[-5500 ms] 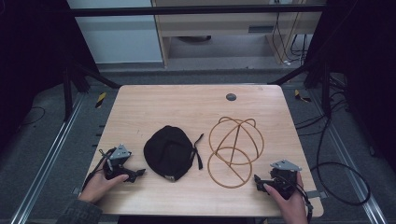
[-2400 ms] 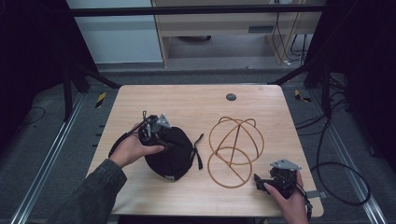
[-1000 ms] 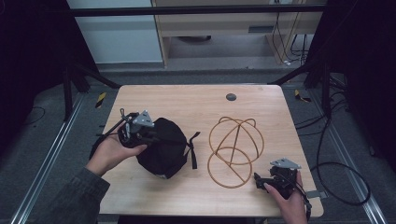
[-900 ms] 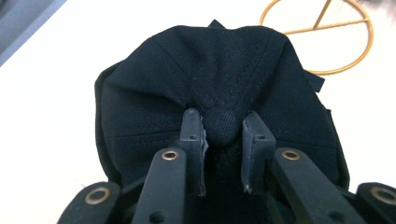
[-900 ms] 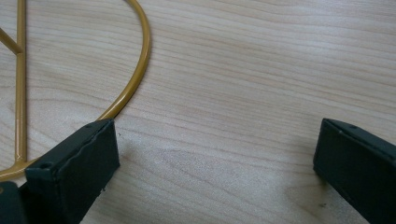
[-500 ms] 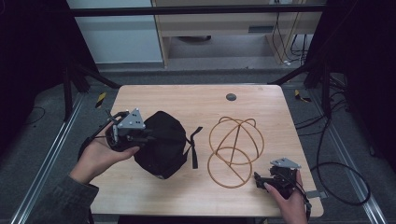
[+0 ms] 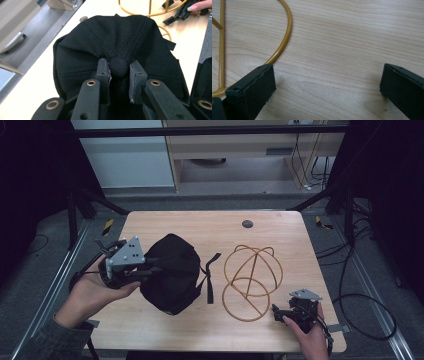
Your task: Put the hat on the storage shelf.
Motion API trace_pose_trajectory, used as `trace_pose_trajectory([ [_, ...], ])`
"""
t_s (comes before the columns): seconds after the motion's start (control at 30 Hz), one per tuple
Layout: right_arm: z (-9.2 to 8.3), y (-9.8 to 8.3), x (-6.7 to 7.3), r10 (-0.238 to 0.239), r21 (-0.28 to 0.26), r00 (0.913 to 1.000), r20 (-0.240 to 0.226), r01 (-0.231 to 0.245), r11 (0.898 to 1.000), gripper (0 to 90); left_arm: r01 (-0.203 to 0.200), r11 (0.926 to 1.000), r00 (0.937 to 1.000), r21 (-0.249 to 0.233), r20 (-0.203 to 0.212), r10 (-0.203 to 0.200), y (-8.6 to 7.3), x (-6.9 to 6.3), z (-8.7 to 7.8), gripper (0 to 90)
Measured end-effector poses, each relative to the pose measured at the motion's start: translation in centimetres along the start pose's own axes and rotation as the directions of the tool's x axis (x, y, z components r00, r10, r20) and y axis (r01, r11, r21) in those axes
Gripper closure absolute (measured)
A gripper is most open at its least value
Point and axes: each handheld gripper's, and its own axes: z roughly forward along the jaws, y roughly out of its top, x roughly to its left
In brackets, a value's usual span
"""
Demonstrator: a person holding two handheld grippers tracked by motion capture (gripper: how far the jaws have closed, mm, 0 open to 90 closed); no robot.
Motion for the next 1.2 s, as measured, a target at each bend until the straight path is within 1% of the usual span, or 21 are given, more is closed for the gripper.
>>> trace_pose_trajectory([
  [0.07,0.0,0.0,0.0,-0.001,-0.001,1.0000,0.000,0.001,1.000,0.3,-0.013,0.9999,0.9999,-0.003,-0.006,0.013,0.4,-0.2,-0.4,73.9],
  [0.2,0.0,0.0,0.0,-0.001,-0.001,1.0000,0.000,0.001,1.000,0.4,-0.032,0.9991,0.9994,-0.028,-0.012,0.032,0.8,-0.6,-1.9,73.8],
  [0.23,0.0,0.0,0.0,-0.001,0.000,1.0000,0.000,0.001,1.000,0.4,-0.031,0.9988,0.9994,-0.038,-0.016,0.031,0.8,-0.7,-2.2,73.8],
  [0.33,0.0,0.0,0.0,0.000,-0.001,1.0000,0.001,0.000,1.000,0.4,-0.042,0.9983,0.9989,-0.040,-0.023,0.041,0.9,-0.9,-3.1,73.8],
  [0.37,0.0,0.0,0.0,0.001,-0.001,1.0000,0.002,-0.001,1.000,0.4,-0.041,0.9983,0.9990,-0.043,-0.022,0.040,1.0,-1.0,-3.3,73.8],
  [0.43,0.0,0.0,0.0,0.002,-0.001,1.0000,0.003,-0.002,1.000,0.4,-0.047,0.9976,0.9987,-0.050,-0.019,0.046,1.3,-1.2,-3.6,73.8],
  [0.57,0.0,0.0,0.0,0.002,-0.001,1.0000,0.004,-0.002,1.000,0.4,-0.074,0.9958,0.9971,-0.055,-0.019,0.073,2.5,-1.4,-4.3,73.8],
  [0.6,0.0,0.0,0.0,0.003,-0.001,1.0000,0.004,-0.003,1.000,0.4,-0.075,0.9952,0.9971,-0.062,-0.013,0.075,2.8,-1.4,-4.4,73.8],
  [0.7,0.0,0.0,0.0,0.003,-0.001,1.0000,0.004,-0.003,1.000,0.4,-0.088,0.9938,0.9961,-0.068,-0.009,0.087,3.7,-1.3,-4.6,73.8],
  [0.73,0.0,0.0,0.0,0.003,-0.001,1.0000,0.004,-0.003,1.000,0.4,-0.088,0.9938,0.9961,-0.068,-0.009,0.087,3.7,-1.3,-4.6,73.8],
  [0.8,0.1,0.0,0.0,0.003,-0.002,1.0000,0.006,-0.003,1.000,0.4,-0.104,0.9915,0.9945,-0.078,-0.017,0.103,4.3,-1.3,-4.9,73.8],
  [0.87,0.1,0.1,0.0,0.004,-0.002,1.0000,0.006,-0.004,1.000,0.4,-0.101,0.9911,0.9948,-0.087,-0.014,0.101,4.7,-1.3,-5.0,73.8],
  [0.9,0.1,0.1,0.0,0.004,-0.002,1.0000,0.008,-0.004,1.000,0.3,-0.107,0.9908,0.9942,-0.083,-0.015,0.106,5.0,-1.3,-5.0,73.9],
  [0.97,0.1,0.1,0.0,0.002,-0.003,0.9999,0.010,-0.002,1.000,0.4,-0.116,0.9902,0.9932,-0.077,-0.016,0.115,5.6,-1.4,-4.9,73.9],
  [1.0,0.1,0.1,0.0,0.005,-0.002,1.0000,0.009,-0.004,1.000,0.4,-0.130,0.9891,0.9915,-0.069,-0.014,0.129,6.1,-1.4,-4.8,73.8],
  [1.1,0.1,0.1,0.0,0.003,-0.002,0.9999,0.010,-0.003,1.000,0.4,-0.142,0.9878,0.9899,-0.065,-0.007,0.141,6.9,-1.5,-4.3,73.9],
  [1.13,0.1,0.1,0.0,0.003,-0.002,0.9999,0.010,-0.003,1.000,0.4,-0.142,0.9878,0.9899,-0.065,-0.007,0.141,6.9,-1.5,-4.3,73.9],
  [1.2,0.1,0.1,0.0,0.004,-0.002,0.9999,0.011,-0.004,1.000,0.4,-0.149,0.9872,0.9888,-0.057,-0.001,0.149,7.5,-1.5,-3.7,73.9],
])
